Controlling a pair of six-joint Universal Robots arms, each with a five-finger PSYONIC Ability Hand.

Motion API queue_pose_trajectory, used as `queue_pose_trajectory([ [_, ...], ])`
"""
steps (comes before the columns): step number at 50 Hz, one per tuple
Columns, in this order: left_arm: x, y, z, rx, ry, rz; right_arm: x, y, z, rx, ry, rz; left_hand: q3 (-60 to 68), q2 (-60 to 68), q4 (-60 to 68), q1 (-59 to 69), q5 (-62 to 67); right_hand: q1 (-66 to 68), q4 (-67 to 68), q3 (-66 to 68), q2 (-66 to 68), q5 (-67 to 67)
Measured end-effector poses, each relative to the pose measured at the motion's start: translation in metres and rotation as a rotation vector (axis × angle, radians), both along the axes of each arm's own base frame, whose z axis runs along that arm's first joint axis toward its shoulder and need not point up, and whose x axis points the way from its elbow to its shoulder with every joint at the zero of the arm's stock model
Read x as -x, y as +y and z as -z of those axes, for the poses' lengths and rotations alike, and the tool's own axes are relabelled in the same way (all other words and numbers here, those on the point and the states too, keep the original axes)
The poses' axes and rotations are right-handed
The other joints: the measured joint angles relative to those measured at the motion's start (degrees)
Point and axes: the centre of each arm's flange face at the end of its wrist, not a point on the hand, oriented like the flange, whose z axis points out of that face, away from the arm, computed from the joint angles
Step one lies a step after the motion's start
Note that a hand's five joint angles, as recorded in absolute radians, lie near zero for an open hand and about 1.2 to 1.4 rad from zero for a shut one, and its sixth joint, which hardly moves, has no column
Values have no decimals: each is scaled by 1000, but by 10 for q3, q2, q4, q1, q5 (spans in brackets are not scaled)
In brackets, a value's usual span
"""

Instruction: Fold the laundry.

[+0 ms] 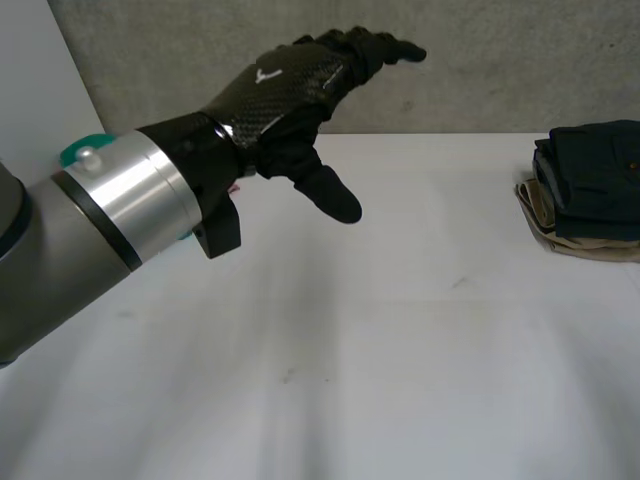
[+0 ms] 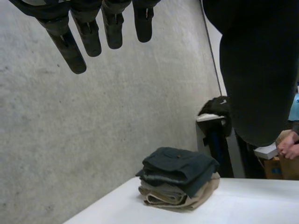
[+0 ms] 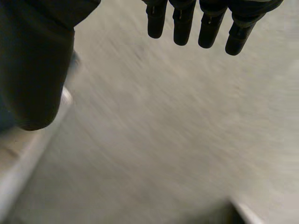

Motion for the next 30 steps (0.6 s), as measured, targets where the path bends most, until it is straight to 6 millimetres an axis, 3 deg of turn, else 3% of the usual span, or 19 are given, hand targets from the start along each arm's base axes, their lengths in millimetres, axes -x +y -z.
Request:
queue_pose_trajectory([
  [3,-3,-1,-13,38,36,-36,4,-4,-26,68,134,125,0,0,0,0,0,0,0,0,0,0],
  [4,-3,-1,-13,38,36,-36,4,-4,-26,68,134,125,0,0,0,0,0,0,0,0,0,0],
  [6,-8,-5,-29,83,83,-100,-9,-7,-54,189,205,150,0,0,0,0,0,0,0,0,0,0],
  [8,-16,-14,-46,127,136,-199,-38,-4,-84,347,239,85,0,0,0,0,0,0,0,0,0,0],
  [10,-23,-22,-56,153,163,-275,-61,2,-99,440,245,9,0,0,0,0,0,0,0,0,0,0],
  [11,-30,-30,-63,175,177,-347,-82,10,-111,515,244,-72,0,0,0,0,0,0,0,0,0,0],
  [15,-59,-65,-71,234,136,-585,-151,42,-121,660,189,-383,0,0,0,0,0,0,0,0,0,0],
  [18,-77,-94,-61,254,34,-712,-191,66,-109,663,117,-585,0,0,0,0,0,0,0,0,0,0],
  [19,-87,-112,-50,255,-44,-768,-212,79,-98,636,72,-685,0,0,0,0,0,0,0,0,0,0],
  [20,-88,-116,-47,254,-61,-778,-215,82,-96,628,64,-703,0,0,0,0,0,0,0,0,0,0],
  [21,-100,-139,-28,246,-163,-824,-231,93,-83,587,24,-776,0,0,0,0,0,0,0,0,0,0],
  [23,-108,-156,-12,235,-236,-846,-249,105,-64,516,-20,-843,0,0,0,0,0,0,0,0,0,0],
  [24,-118,-177,11,219,-316,-861,-262,116,-45,442,-52,-887,0,0,0,0,0,0,0,0,0,0],
  [26,-126,-195,34,199,-381,-862,-272,124,-27,370,-73,-913,0,0,0,0,0,0,0,0,0,0],
  [30,-146,-243,109,155,-493,-823,-293,146,31,130,-82,-922,0,0,0,0,0,0,0,0,0,0],
])
